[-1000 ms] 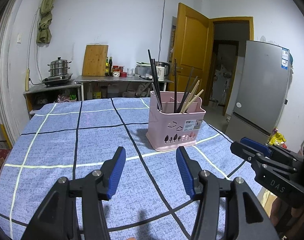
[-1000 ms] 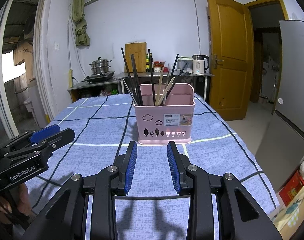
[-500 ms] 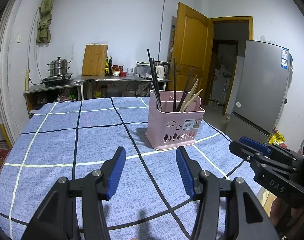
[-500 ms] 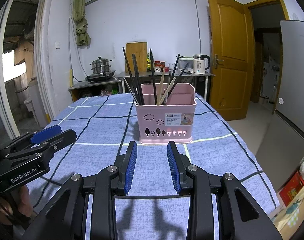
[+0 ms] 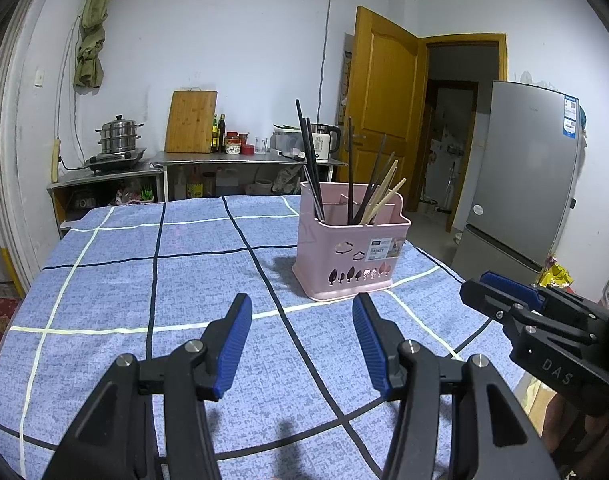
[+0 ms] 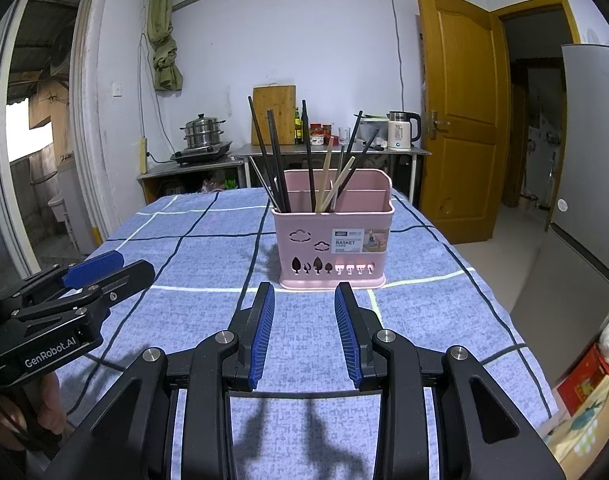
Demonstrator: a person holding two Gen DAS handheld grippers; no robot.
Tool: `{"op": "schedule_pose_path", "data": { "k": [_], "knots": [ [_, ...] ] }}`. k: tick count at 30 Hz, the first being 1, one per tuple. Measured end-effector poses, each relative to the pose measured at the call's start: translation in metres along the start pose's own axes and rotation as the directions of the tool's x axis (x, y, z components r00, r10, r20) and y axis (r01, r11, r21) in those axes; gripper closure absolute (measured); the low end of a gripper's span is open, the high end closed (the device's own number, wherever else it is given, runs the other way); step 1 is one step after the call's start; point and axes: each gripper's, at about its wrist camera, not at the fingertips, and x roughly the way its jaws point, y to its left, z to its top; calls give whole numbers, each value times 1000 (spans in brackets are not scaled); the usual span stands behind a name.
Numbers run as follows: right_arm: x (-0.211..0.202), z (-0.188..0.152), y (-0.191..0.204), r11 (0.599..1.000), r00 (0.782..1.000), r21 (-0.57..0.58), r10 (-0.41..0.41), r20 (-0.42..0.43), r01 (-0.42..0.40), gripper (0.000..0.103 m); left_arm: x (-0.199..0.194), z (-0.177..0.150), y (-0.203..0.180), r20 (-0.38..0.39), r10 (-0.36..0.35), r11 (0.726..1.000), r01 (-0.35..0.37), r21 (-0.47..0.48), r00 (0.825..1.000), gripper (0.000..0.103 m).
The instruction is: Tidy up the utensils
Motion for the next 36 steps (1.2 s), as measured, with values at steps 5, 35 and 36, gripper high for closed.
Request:
{"op": "schedule_pose_path", "data": {
  "k": [5,35,36],
  "knots": [
    [0,0,0,1000,1000,0,0,-2,0,71,-1,0,0,1,1,1000,-1,1,1000,48],
    [-1,2,1,1000,1000,-3,0,2,0,71,1,1,-4,15,24,1000,-25,7,1000,48],
    [-1,2,1,1000,1000,-4,1,2,-1,71,1,1,-5,15,25,1000,-25,6,1000,48]
  ]
}}
